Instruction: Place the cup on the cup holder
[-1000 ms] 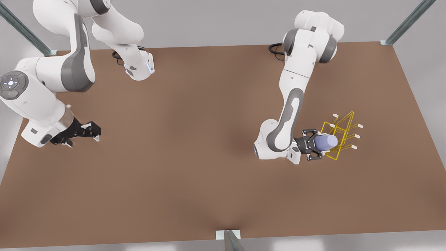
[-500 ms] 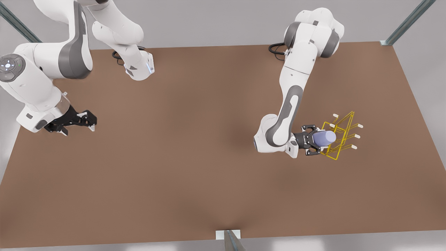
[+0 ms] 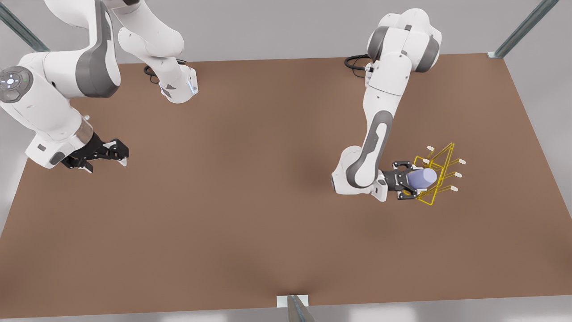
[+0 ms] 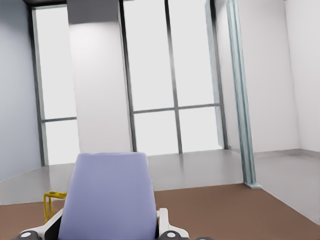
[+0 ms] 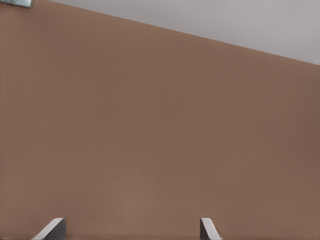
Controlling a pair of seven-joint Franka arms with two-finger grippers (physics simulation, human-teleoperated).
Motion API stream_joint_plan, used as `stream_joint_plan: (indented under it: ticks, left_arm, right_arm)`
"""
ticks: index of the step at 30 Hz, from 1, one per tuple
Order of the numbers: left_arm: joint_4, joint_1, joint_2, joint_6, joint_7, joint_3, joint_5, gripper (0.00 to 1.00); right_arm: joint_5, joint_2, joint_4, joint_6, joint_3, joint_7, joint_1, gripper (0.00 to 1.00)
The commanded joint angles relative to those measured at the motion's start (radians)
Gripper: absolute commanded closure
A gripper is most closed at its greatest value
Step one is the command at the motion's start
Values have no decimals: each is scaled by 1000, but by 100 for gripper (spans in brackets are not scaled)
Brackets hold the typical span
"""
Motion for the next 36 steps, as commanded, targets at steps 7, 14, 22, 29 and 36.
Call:
stream_joint_plan:
  ticks: [7,14,22,29,36]
  left_arm:
    - [-112,-2,-52,47,-117,0,40,17]
    - [-122,18,-55,70,-118,0,74,17]
    - [-231,20,-99,98,-184,0,100,17]
    - [-257,18,-104,98,-197,0,99,17]
    - [-262,18,-99,99,-201,-1,99,0]
  right_arm:
    - [2,9,-8,-1,0,5,-16,0]
    - [0,11,-3,-6,1,5,-5,0]
    - [-6,17,-3,8,1,3,-18,0]
    - [-6,19,-11,25,0,3,-18,0]
    - [-4,31,-8,28,0,3,-18,0]
